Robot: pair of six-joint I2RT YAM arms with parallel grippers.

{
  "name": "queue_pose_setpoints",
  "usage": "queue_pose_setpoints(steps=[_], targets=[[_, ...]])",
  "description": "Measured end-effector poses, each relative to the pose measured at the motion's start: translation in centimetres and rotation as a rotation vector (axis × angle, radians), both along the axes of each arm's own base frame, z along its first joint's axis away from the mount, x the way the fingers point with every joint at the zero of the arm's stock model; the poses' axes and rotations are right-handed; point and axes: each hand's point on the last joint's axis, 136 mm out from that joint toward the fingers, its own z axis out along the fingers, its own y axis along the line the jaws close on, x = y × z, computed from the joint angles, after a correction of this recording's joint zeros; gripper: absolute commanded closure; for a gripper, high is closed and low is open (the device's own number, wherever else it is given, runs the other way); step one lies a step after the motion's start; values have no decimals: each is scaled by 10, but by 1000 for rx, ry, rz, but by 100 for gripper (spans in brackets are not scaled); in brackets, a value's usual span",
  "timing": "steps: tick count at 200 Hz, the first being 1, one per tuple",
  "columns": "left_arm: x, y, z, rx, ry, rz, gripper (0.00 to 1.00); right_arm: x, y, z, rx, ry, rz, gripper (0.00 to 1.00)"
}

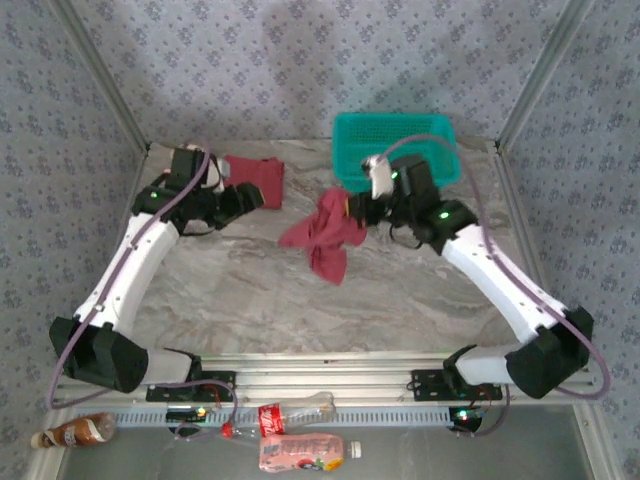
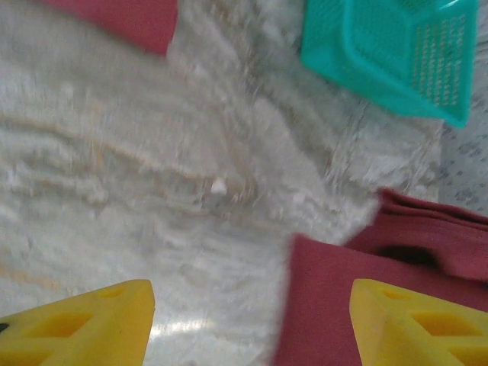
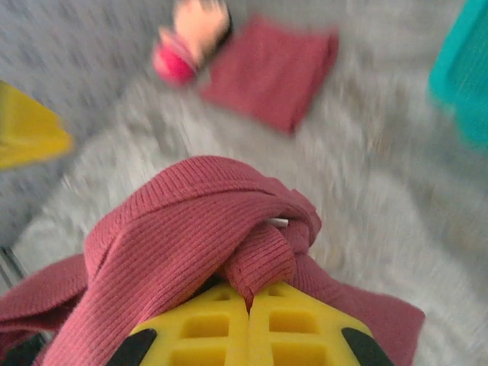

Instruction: Fold and stack the tank tops

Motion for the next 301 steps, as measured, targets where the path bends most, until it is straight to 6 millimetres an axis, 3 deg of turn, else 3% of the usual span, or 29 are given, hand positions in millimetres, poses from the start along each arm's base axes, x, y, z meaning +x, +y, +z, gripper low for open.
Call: queue_pose_setpoints(steps=[13,25,33,43,81,99,117,140,165,177,201,212,227,246,260,279,301], targets=[[-16,-7,-25,9,61,-15,32,-12,-4,-72,-86,150,0,77],[-30,-15,-51,29,117,-36,32,-23,-18,-123,-159,259,-18,62],[-40,-22,-66,40,146,-59,32,-31,-32,-146,-205,321,-46,58],[-53,-33,-83,67,175,-97,32,-39,-50,-161,-264,365,-73,57],[-78,-97,-114,142,173,-301,32,-50,-88,-155,-372,384,-168,50],[-83,-128,-130,187,176,-397,34,-47,-88,-138,-338,332,-177,44],[-91,-152,-146,234,182,-484,35,-34,-75,-117,-254,250,-172,39],[-102,-160,-168,286,207,-539,38,-14,-52,-109,-180,207,-136,38],[-107,-149,-191,340,246,-542,42,-1,-33,-135,-160,247,-100,37],[-111,-146,-199,359,264,-544,50,1,-27,-153,-171,283,-84,43],[-120,-144,-214,405,296,-570,74,-7,-24,-183,-223,347,-49,73],[-123,-139,-219,433,311,-582,85,-11,-26,-186,-233,360,-50,81],[-121,-130,-219,456,322,-570,100,-17,-33,-183,-240,351,-53,84],[-109,-114,-209,464,319,-529,100,-30,-47,-173,-237,335,-74,85],[-92,-104,-191,455,302,-489,100,-38,-58,-167,-229,322,-95,86],[-59,-101,-148,414,217,-429,100,-49,-72,-167,-230,330,-125,92],[-22,-94,-80,370,72,-367,100,-51,-88,-156,-195,323,-178,100]])
